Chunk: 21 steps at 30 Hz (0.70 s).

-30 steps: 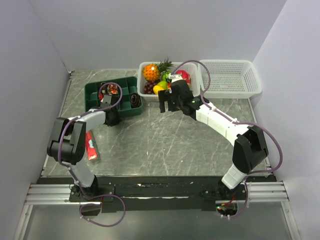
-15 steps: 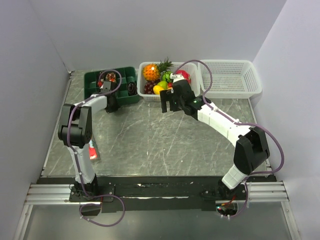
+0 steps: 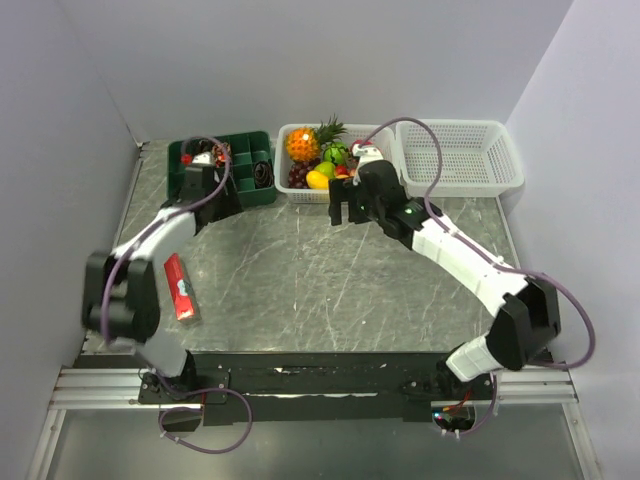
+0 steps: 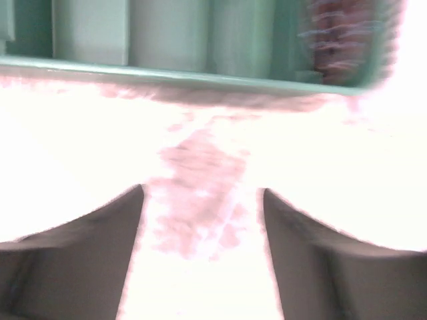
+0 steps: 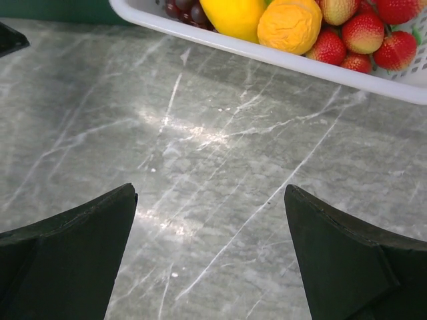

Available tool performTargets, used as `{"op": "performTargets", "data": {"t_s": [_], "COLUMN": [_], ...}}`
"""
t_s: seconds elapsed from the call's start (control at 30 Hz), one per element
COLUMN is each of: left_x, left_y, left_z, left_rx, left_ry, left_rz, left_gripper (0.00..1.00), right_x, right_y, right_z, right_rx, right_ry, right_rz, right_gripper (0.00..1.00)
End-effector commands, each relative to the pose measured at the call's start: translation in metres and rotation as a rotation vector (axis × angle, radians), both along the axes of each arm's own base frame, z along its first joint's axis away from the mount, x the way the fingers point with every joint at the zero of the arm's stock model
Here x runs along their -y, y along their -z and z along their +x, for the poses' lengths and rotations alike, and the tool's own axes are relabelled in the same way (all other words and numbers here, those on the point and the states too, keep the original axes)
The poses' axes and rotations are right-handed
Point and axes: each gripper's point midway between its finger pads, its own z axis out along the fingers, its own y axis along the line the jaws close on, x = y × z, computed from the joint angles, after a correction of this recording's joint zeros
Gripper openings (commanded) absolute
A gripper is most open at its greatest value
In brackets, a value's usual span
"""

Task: Roll the ties
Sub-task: Reset both arms

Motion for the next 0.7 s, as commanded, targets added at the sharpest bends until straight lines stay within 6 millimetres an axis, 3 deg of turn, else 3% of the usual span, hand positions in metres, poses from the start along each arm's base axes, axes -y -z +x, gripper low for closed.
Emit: {"op": "performTargets", "data": {"t_s": [0.0,0.07,0.13,0.2,0.23,0.27,0.37,0.4,0.53,0.67], "left_x": [0.017,0.018,0.020,0.020,0.020,0.020,0.015,0.013,0.005,-0.004], "left_y": [-0.093,-0.118,-0.133,-0.153,-0.146,-0.145,-0.147,-0.157,-0.156,-0.163], "left_z": [-0.011,-0.031,-0.053,-0.073,-0.084,-0.093,-0.122,-0.132,-0.156,-0.169], "left_rx": [0.293,0.358,0.386,0.428,0.415,0.407,0.428,0.465,0.494,0.511], "left_ry": [0.052,0.057,0.071,0.069,0.066,0.056,0.028,0.025,0.015,-0.031], "left_rz": [-0.115,-0.153,-0.180,-0.223,-0.231,-0.251,-0.279,-0.291,-0.276,-0.268], "left_gripper": [0.88,0.96,0.96,0.96,0.96,0.96,0.96,0.96,0.97,0.96], "right_x": [0.010,0.014,0.018,0.025,0.030,0.035,0.052,0.056,0.074,0.080], "right_y": [-0.035,-0.042,-0.037,-0.049,-0.038,-0.048,-0.043,-0.043,-0.032,-0.048], "right_z": [-0.015,-0.026,-0.037,-0.050,-0.057,-0.067,-0.086,-0.090,-0.107,-0.118], "right_rx": [0.073,0.089,0.085,0.120,0.104,0.137,0.168,0.178,0.197,0.248], "right_ry": [0.003,-0.006,-0.018,-0.018,-0.017,-0.022,0.001,0.004,0.028,0.019], "right_rz": [0.075,0.101,0.111,0.146,0.138,0.162,0.182,0.184,0.168,0.201], "right_gripper": [0.99,0.99,0.99,0.99,0.99,0.99,0.99,0.99,0.99,0.99]}}
